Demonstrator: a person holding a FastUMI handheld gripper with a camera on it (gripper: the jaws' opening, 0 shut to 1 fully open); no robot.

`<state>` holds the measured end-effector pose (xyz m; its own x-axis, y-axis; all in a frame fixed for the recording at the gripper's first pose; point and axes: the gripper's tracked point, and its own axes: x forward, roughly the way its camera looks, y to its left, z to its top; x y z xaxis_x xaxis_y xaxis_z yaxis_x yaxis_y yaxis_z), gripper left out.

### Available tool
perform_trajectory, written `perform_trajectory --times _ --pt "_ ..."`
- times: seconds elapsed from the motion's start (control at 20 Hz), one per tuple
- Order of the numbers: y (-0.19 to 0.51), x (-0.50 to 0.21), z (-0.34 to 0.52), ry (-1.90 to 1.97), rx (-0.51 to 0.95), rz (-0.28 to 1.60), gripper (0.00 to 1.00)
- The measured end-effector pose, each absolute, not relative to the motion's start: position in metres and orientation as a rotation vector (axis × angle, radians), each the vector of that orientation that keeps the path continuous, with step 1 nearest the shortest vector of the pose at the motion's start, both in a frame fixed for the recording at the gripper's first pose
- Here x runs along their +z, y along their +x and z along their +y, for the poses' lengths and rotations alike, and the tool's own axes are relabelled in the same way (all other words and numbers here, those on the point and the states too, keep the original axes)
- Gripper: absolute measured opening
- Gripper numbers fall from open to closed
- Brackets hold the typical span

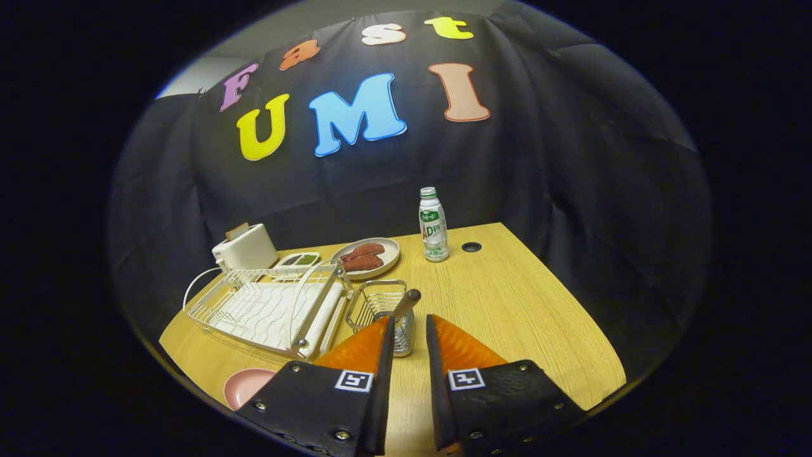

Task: Take the plate from the dish rack, then take the spoon from the basket and place it into the plate.

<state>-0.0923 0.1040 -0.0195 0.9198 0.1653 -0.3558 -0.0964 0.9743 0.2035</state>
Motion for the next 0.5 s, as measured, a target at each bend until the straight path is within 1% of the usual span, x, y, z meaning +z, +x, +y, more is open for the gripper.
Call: perform_trajectory --times 0.35,0.5 --pt "-0.059 -0.026 0.108 0.201 0.145 0.355 0.29" --pt "-0.049 -0.025 0.110 0.171 0.156 0.317 0.29"
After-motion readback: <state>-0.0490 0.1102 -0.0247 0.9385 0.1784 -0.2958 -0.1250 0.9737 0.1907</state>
